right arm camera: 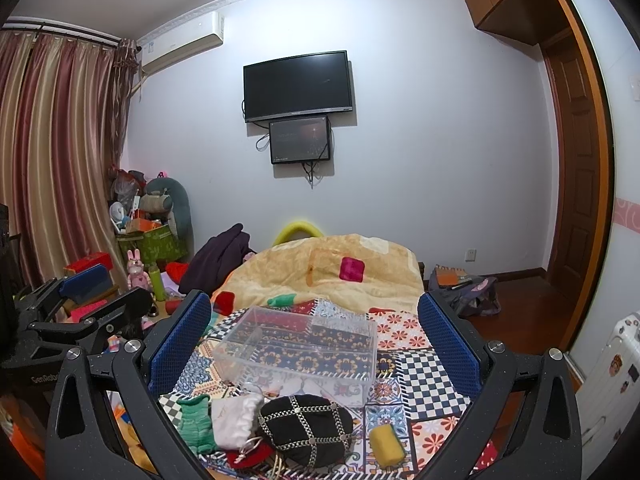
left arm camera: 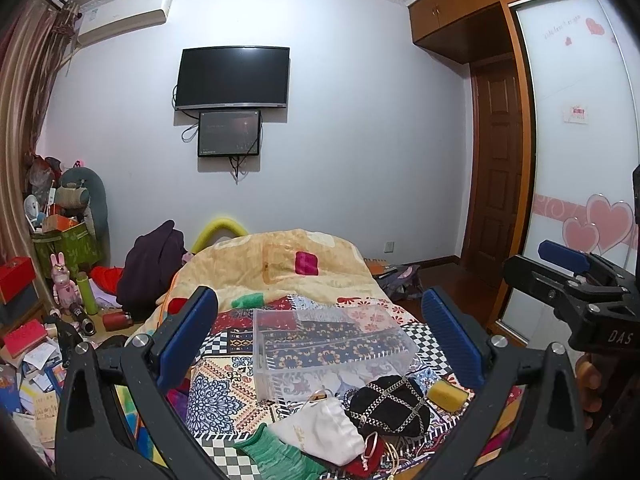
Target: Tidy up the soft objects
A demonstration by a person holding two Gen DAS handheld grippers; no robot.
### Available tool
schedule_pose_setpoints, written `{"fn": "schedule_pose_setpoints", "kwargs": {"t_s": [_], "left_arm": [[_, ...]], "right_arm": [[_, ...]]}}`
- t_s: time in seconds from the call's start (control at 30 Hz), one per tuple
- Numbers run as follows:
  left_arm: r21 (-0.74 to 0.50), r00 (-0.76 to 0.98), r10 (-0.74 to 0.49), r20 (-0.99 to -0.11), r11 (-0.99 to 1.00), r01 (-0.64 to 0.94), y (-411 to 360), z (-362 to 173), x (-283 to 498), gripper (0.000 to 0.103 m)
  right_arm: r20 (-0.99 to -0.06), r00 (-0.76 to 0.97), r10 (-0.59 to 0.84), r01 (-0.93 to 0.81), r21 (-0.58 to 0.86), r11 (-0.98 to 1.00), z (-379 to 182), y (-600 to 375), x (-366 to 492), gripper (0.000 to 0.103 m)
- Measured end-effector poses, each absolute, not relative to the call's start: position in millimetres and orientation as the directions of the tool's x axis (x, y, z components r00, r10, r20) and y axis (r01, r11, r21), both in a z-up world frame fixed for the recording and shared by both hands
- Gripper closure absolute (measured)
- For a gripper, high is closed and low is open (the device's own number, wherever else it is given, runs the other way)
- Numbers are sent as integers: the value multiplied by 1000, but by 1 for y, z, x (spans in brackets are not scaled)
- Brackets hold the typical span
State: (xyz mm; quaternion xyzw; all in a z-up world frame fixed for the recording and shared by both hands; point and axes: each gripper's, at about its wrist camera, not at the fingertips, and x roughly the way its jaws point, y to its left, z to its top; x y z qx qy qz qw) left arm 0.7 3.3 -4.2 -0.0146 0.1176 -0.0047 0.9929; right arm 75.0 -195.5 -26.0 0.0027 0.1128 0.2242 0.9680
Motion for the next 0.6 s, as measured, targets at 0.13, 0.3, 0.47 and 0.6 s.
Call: {"fn": "schedule_pose_setpoints", "kwargs": {"t_s": [0.13,0.3,0.47,0.6], "left_arm": [[-22,963,-5,-268,1000,-2,7,-15,5,0],[-57,932,-24,-361,998,3,16,-44,19,0],[-98,890,-42,-454,995,-3,22,-79,35,8],[-136,843,-79,-532,991,7,23,-109,51,15]], "right_arm": [[-246,871,425,-427,49,903,-35,-195,79,0],[-316,856,409,-420,36,907,-58,-194,87,0],[-418,811,410,-431,49,901,-90,-190,100,0],[-477,779,406,-441,44,897,-107,-184,109,0]]}}
